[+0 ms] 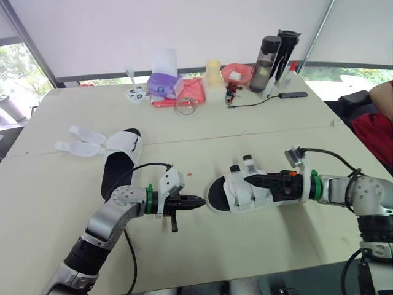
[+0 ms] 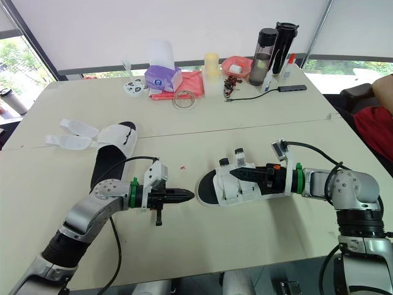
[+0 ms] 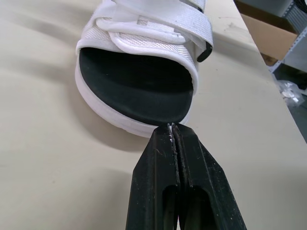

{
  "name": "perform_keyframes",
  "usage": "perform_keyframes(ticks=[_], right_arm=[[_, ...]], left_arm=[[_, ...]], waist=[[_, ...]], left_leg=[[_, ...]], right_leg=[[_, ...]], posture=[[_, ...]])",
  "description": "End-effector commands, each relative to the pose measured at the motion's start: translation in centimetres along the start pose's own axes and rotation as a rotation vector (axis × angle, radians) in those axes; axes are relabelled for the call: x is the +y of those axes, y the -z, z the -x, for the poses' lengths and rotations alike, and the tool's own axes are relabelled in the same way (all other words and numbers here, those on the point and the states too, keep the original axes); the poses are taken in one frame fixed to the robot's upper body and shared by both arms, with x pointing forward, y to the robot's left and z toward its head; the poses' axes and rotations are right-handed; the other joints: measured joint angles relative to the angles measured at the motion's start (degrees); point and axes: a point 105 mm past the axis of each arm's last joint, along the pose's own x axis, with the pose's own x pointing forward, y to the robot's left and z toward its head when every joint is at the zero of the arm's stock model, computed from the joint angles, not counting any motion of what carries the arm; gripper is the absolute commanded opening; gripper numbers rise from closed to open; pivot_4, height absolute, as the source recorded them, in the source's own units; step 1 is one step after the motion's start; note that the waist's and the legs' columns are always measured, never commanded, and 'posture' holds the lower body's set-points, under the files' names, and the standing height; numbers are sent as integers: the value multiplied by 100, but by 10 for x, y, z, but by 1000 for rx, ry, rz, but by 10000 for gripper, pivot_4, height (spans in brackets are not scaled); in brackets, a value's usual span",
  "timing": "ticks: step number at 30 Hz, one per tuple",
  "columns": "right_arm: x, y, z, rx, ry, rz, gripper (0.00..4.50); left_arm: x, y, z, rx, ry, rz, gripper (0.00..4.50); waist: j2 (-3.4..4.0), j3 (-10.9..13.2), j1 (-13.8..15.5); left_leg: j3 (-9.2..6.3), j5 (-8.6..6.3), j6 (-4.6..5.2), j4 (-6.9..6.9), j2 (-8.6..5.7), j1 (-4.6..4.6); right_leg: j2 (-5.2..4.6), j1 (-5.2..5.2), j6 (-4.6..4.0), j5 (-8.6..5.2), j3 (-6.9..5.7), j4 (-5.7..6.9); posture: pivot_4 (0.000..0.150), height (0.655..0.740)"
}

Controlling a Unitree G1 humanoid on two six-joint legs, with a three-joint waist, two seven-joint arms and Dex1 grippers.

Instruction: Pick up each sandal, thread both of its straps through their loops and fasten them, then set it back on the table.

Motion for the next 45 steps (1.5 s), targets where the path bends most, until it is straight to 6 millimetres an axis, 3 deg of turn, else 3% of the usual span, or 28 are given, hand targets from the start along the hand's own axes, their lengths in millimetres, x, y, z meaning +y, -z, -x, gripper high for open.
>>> perform_keyframes(ticks=[1, 7, 8, 12, 16, 19, 21, 27, 31, 40, 43, 45], right_arm=[[3, -8, -1, -8, 0, 58, 34941], [9, -11, -1, -17, -24, 66, 3801], [9, -13, 0, -22, -29, 62, 532], [24, -15, 2, -25, -92, 94, 532], [36, -35, 9, -162, -86, 167, 532], [44, -49, 16, -276, -70, 194, 532], [44, -65, 26, -469, 47, 227, 532], [25, -84, 46, -961, 356, 20, 532], [13, -89, 58, -1169, 489, -128, 532], [-19, -95, 60, -1233, 584, -216, 532], [-47, -94, 65, -1242, 647, -289, 532], [-56, -95, 66, -1247, 671, -302, 532]], left_arm=[[-2, -5, 0, -24, -4, -16, 0], [-2, -4, -1, -26, -13, -11, 0], [-2, -4, -1, -27, -14, -11, 0], [-2, -3, -2, -28, -15, -7, 0], [-3, -4, -1, -29, -19, -8, 0], [-3, -5, 0, -34, -28, -7, 0], [-3, -5, 3, -39, -39, 2, 0], [-2, -7, 0, -41, -30, 9, 0], [-1, -10, -5, -50, -16, 8, 0], [0, -16, -17, -78, -7, 12, 0], [2, -17, -18, -93, -29, 18, 0], [3, -17, -18, -96, -41, 21, 0]], waist=[[0, 0, -1], [0, 0, -6], [0, 0, -7], [1, 0, -6], [1, 1, -3], [0, 2, 0], [0, 2, -1], [6, 0, -14], [16, 3, -27], [26, 6, -181], [27, 7, -186], [27, 7, -184]], left_leg=[[0, 0, 0, 0, 0, 0], [0, 0, 0, 3, 0, 0], [0, 0, 0, 4, 0, 1], [0, 0, 0, 9, 0, 1], [1, 0, 0, 12, -1, 0], [1, 0, 0, 20, -3, 1], [0, 0, 0, 20, -2, 1], [3, 2, -2, 19, 3, 0], [12, 4, -3, 18, 2, -2], [32, 5, -1, 17, 8, 7], [61, 5, -1, 15, 16, 21], [81, 5, 0, 15, 17, 34]], right_leg=[[0, 0, 0, 0, 1, 0], [0, -1, 0, 0, 1, 7], [0, -1, 0, 0, 1, 8], [0, -3, 0, 0, 3, 16], [0, -8, 3, 1, 5, 28], [-1, -18, 8, -3, 8, 58], [0, -23, 7, -4, 9, 67], [7, -42, 5, -4, 23, 91], [8, -54, 5, -4, 34, 100], [18, -59, 5, -4, 61, 114], [27, -68, 1, -6, 92, 133], [28, -68, -1, -7, 108, 145]], posture=[[1500, 7400], [1500, 7400], [1500, 7400], [1500, 7400], [1500, 7400], [1500, 7400], [1500, 7400], [1500, 7400], [1500, 7400], [1500, 7400], [1500, 7400], [1500, 7400]])
